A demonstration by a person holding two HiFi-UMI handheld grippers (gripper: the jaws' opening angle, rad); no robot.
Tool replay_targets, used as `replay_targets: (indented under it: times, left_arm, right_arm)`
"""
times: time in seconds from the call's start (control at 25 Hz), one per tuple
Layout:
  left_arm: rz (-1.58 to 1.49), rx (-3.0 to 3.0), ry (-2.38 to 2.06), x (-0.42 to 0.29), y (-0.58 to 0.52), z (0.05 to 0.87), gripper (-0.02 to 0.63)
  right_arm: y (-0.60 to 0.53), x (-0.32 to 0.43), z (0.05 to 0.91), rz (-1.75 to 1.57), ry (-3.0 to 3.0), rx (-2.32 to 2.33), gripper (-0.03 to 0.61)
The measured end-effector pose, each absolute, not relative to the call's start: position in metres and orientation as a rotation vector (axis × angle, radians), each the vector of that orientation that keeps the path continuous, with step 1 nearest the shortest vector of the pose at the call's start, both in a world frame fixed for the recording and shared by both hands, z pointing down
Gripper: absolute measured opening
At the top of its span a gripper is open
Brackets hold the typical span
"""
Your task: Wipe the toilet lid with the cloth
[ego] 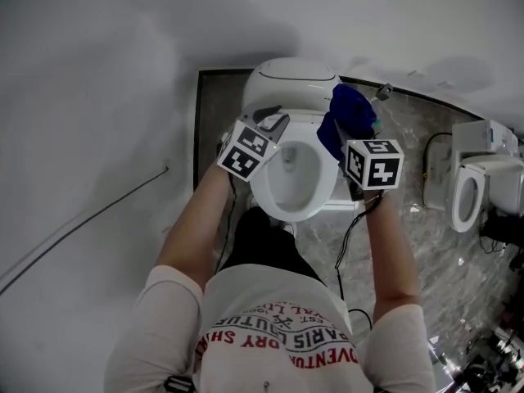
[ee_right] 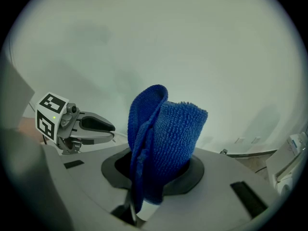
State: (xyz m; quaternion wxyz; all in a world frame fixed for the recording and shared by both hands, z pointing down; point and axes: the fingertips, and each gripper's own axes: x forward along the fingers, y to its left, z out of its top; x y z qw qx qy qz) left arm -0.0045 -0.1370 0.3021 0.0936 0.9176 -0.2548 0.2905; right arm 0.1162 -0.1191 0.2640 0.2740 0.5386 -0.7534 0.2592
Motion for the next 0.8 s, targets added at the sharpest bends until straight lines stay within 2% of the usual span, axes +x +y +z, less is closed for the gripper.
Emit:
replay_targets:
  times: [0.48,0.8]
  left_arm:
    - [0.967,2.674,-0.927,-0.012,-0.034,0.324,0.1]
    - [1.058,2.664,-0.897,-0.024,0.028,0.356,0.106]
  right_arm:
    - [-0.012,0.106,0.288,0.684,-2.127,1.321,0.098]
    - [0.047,0.094,0.322,0.8,-2.108,1.208,0.098]
